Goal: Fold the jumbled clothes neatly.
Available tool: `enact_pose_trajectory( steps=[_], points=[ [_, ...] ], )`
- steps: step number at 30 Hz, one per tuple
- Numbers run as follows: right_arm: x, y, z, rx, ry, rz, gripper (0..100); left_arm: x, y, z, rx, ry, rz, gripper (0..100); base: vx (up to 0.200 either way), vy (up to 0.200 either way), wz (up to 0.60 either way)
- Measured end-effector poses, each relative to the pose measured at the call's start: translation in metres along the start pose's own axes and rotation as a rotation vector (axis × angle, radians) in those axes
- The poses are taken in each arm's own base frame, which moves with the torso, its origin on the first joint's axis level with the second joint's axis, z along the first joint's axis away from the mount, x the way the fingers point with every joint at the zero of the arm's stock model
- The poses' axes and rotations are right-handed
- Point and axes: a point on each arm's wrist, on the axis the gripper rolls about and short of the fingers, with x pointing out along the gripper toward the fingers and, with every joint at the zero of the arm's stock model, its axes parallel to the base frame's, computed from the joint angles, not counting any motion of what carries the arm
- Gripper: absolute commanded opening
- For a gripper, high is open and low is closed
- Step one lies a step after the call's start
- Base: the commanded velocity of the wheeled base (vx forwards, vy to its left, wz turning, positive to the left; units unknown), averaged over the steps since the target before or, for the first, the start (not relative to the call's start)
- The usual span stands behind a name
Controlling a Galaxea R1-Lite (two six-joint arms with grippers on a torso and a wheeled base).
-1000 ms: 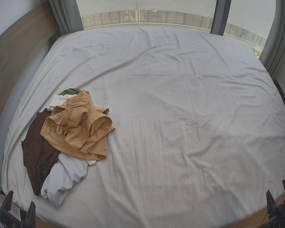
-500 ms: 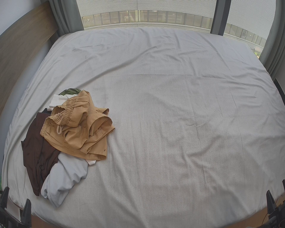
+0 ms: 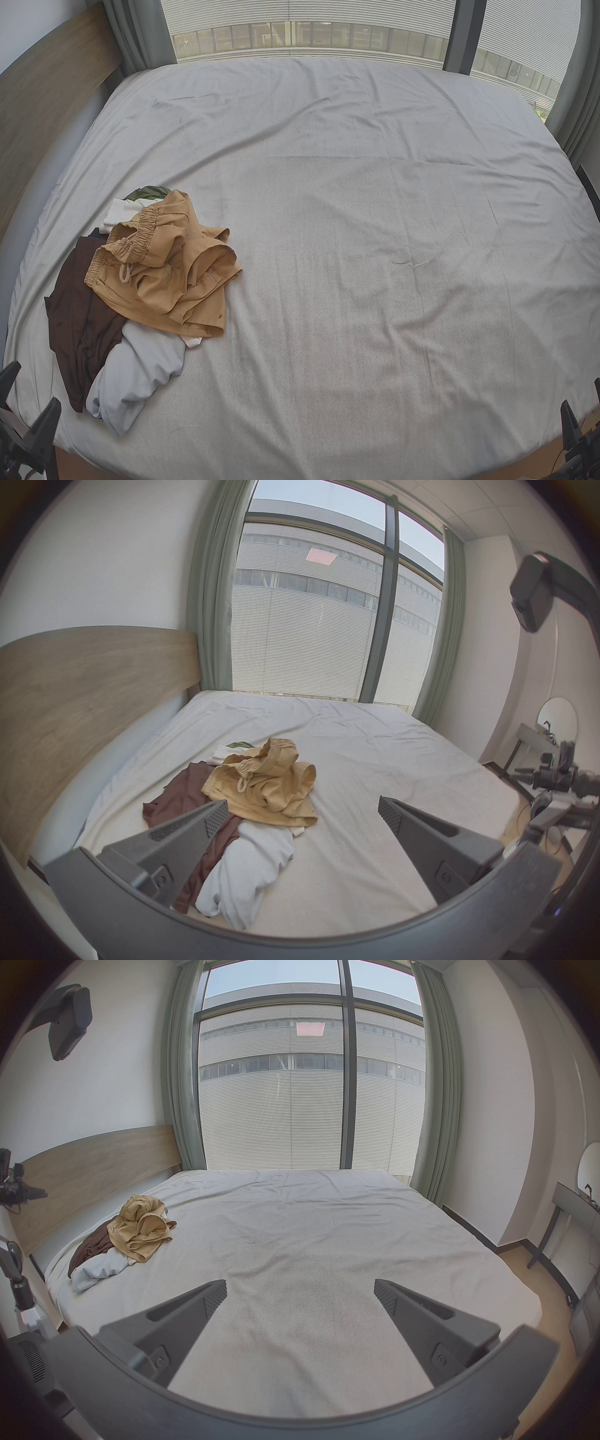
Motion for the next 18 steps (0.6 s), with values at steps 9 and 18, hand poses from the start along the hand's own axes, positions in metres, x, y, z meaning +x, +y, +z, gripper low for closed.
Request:
enact_pose_trajectory(
  steps=[9, 18],
  points=[
    [0.0, 0.0, 0.0, -0.001, 0.0, 0.0, 100, 0.044, 0.001, 0.035, -0.102, 0.055, -0.079, 100, 0.0, 0.0, 0.0],
    [0.0, 0.0, 0.0, -0.001, 0.0, 0.001, 100, 0.093, 0.002, 0.052, -0.174, 0.104, -0.108, 100, 0.0, 0.0, 0.0]
  ],
)
